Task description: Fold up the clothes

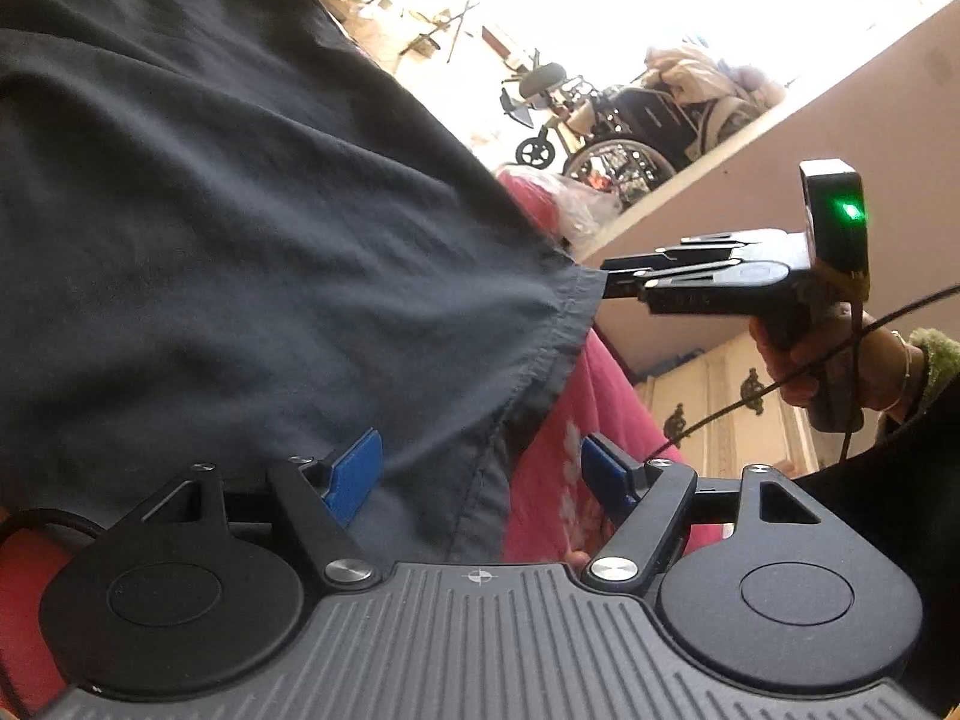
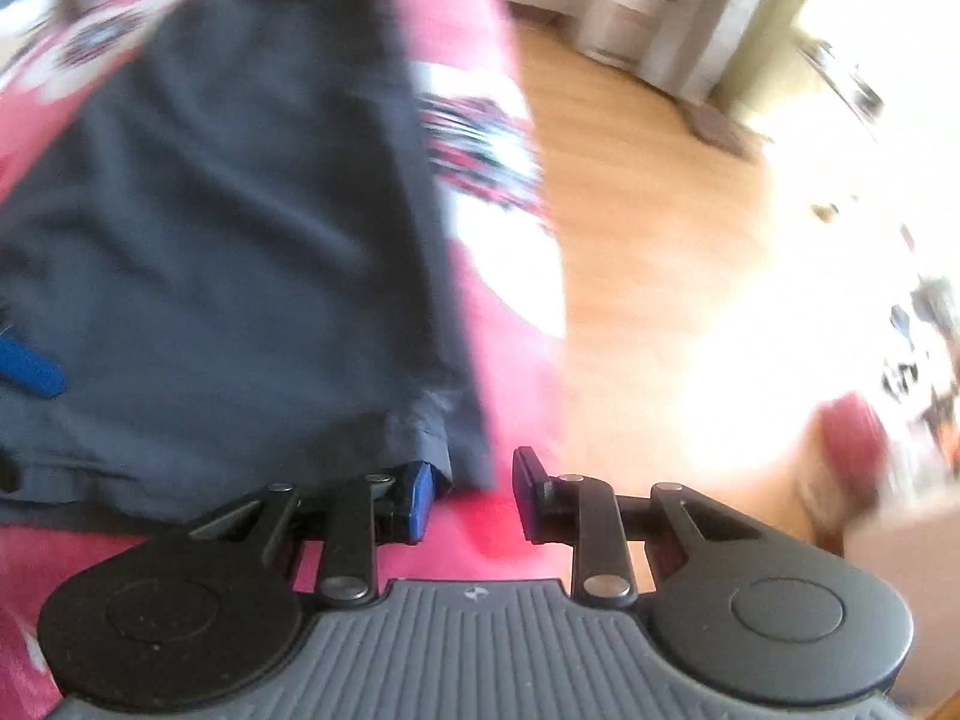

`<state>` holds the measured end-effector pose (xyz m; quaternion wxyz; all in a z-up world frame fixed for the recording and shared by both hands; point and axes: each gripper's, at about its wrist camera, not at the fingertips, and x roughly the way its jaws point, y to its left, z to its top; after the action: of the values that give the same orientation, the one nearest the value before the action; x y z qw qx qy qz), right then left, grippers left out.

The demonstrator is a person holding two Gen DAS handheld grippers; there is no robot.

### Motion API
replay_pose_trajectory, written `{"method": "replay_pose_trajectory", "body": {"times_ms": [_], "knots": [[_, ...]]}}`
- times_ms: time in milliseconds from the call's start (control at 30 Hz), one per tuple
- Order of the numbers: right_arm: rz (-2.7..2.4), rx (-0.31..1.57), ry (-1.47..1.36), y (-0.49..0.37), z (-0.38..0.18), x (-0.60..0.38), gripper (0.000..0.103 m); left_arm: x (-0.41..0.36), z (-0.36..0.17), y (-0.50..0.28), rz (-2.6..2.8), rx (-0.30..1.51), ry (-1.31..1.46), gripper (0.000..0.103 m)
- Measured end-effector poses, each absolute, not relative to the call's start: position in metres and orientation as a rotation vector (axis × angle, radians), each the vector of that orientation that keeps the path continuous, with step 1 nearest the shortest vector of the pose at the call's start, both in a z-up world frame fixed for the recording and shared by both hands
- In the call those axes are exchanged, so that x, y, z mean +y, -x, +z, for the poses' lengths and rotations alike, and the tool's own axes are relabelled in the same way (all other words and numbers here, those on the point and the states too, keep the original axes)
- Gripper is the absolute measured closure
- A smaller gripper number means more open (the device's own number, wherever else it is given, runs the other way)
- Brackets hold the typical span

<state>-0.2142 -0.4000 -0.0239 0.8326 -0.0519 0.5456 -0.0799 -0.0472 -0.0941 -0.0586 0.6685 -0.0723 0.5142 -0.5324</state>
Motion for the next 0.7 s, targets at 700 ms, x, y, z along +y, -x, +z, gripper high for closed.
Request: {"method": "replay_pose_trajectory", "body": {"times_ms": [700], "knots": [[0.015,1.101,-0.101,0.233,-0.011,-0.430,0.042,-0.099,-0.060,0.062,-1.220,1.156,0.073,0.029]]}}
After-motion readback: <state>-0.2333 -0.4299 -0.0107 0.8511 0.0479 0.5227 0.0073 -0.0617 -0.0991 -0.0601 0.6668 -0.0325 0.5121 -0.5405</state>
